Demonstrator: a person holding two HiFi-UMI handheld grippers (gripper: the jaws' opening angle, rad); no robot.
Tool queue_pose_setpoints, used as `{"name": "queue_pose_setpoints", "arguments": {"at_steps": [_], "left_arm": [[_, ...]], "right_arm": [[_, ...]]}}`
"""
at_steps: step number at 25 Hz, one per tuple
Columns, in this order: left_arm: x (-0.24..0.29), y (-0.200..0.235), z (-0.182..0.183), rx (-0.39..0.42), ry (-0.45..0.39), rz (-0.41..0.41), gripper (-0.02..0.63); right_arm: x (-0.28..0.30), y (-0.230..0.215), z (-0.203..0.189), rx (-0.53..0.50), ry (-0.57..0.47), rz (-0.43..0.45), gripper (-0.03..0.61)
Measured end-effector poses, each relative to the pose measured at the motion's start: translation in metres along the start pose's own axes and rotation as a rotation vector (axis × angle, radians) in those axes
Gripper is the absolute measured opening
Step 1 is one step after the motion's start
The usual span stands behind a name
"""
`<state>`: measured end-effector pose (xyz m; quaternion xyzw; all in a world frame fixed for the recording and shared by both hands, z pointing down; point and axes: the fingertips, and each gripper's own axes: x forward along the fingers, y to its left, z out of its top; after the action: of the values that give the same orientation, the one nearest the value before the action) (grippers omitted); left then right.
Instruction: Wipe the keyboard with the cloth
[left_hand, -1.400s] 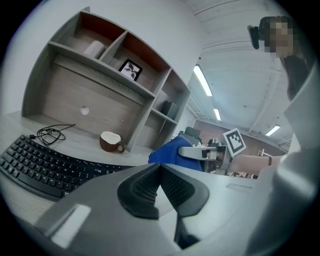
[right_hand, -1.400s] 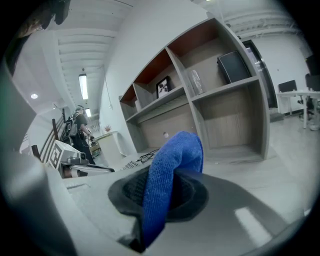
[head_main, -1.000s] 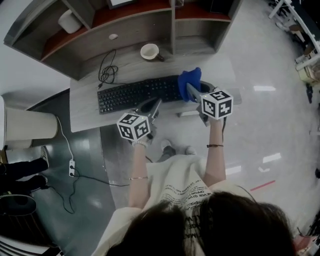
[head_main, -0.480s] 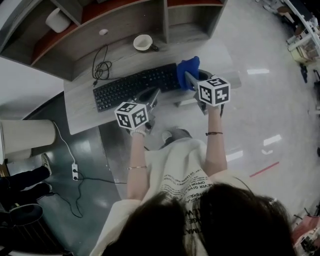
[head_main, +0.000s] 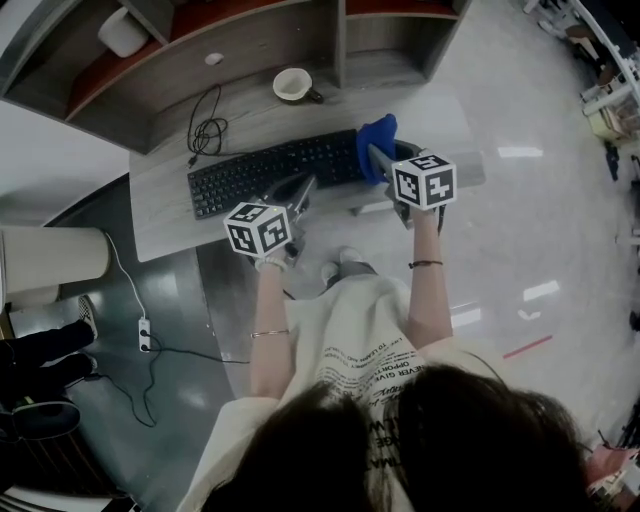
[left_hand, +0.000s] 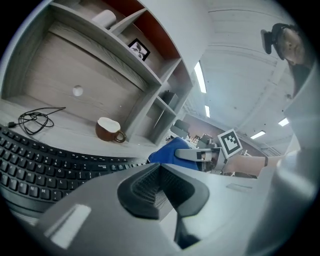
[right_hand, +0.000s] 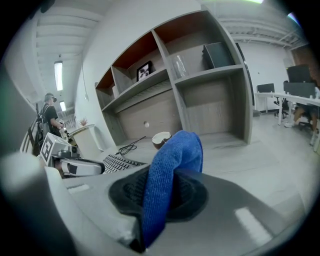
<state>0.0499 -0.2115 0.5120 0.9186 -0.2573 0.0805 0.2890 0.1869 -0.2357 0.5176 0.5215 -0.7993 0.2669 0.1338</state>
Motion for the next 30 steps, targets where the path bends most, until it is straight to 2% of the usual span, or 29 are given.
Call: {"name": "queue_pose_setpoints", "arguments": {"at_steps": [16,30], "left_arm": [[0.015,0.005,0.002,-0.054,-0.032,0.087,-0.003],[0.023,0.006,-0.001,-0.071,-0.038,0.128,-0.003]], "right_arm": [[0.035,0.007,-0.001,-0.026,0.094,0.151,0.059],[0.043,0.010,-0.001,-0.019,0.092,0.235,0.060]]}}
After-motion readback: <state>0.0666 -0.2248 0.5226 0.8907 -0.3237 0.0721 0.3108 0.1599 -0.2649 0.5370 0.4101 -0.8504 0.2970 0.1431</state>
